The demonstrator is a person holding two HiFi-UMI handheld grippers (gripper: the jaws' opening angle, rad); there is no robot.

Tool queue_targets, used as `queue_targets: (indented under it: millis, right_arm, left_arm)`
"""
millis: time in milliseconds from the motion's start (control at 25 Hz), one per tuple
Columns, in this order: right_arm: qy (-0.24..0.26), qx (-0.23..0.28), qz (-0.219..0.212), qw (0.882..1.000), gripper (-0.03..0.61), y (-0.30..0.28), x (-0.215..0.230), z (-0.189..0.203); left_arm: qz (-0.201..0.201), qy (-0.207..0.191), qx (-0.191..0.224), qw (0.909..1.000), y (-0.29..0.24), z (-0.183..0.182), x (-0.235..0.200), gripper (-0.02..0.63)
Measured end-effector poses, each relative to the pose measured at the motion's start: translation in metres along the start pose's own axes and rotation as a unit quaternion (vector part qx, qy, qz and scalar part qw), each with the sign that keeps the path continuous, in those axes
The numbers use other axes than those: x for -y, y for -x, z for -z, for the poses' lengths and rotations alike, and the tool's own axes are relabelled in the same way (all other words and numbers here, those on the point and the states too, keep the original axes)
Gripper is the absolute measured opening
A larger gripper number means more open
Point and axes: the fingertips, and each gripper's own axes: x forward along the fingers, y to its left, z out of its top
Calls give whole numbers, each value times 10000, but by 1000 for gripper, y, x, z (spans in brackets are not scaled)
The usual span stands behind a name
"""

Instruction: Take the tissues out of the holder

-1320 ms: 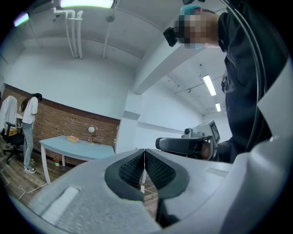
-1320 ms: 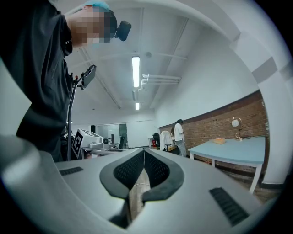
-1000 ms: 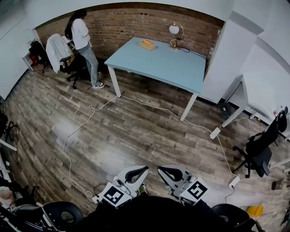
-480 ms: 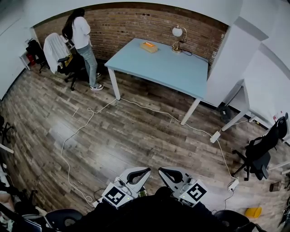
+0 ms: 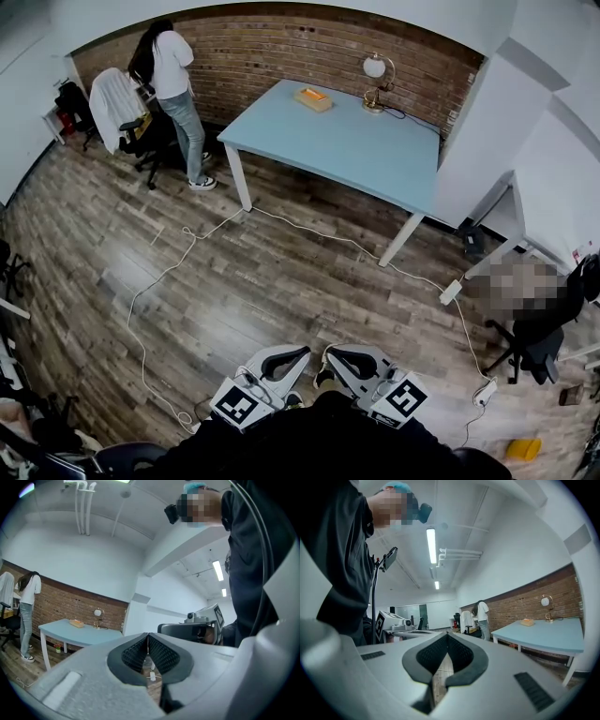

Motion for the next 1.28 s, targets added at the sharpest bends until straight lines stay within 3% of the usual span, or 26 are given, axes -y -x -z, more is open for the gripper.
queue_targets:
  millis: [640,1280]
  right_arm:
    - [154,63,-323,9993,5,-37,132,-34]
    - [146,148,-635,9978,5,-38,233,-49]
  left_arm:
    - [-274,-121,1,9996,-109,-30,-80,9]
    - [-523,-244,9,9983,-206,-41,-128,9]
